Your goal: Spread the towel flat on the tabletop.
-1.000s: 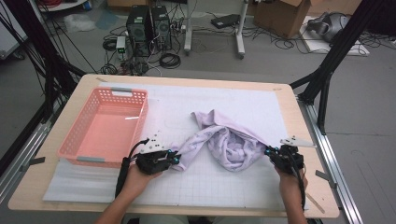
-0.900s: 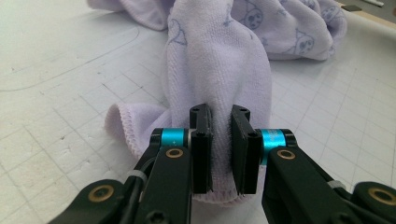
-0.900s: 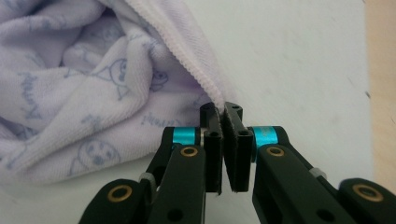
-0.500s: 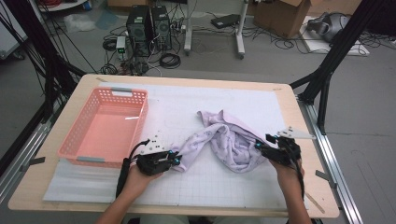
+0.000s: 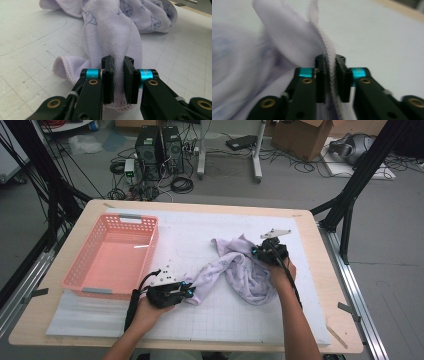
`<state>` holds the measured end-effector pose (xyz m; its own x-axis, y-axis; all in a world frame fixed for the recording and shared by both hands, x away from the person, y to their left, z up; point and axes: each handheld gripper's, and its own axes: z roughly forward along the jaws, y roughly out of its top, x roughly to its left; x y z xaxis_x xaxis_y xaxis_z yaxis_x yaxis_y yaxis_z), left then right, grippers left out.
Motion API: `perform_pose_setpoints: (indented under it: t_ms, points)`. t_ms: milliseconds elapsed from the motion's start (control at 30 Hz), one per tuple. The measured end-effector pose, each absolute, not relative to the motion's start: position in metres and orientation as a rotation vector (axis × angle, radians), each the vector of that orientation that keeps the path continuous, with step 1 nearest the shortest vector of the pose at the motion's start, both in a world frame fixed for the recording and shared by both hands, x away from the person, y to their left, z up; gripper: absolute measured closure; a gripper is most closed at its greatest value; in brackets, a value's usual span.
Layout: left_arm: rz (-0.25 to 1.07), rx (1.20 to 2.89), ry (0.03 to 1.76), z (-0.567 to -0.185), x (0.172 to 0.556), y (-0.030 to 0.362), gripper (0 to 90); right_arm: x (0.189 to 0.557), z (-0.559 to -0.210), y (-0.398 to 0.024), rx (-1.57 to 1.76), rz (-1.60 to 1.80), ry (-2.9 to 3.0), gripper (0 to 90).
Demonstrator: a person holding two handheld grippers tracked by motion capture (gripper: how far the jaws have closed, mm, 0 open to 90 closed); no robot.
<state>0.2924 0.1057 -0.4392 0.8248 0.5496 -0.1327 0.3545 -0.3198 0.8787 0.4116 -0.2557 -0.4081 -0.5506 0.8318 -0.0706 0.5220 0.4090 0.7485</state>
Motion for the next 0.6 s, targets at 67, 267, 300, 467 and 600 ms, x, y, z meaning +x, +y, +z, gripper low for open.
perform_pose_setpoints:
  t_ms: [67,267,300,467,600]
  points:
    - [0.228,1.944,0.675,-0.439,0.293,0.107,79.4,0.423,-0.403,-0.264,1.244,0.925,2.148,82.7]
    - [0.229,1.944,0.678,-0.44,0.294,0.109,79.4,0.44,-0.39,-0.297,1.446,0.874,1.862,82.1]
    - [0.226,1.944,0.677,-0.44,0.294,0.109,79.4,0.44,-0.39,-0.3,1.47,0.871,1.84,80.9]
    - [0.214,1.943,0.676,-0.44,0.294,0.109,78.2,0.432,-0.393,-0.31,1.518,0.945,1.86,61.9]
    - [0.193,1.931,0.683,-0.439,0.294,0.108,69.2,0.412,-0.389,-0.313,1.472,0.992,1.857,58.1]
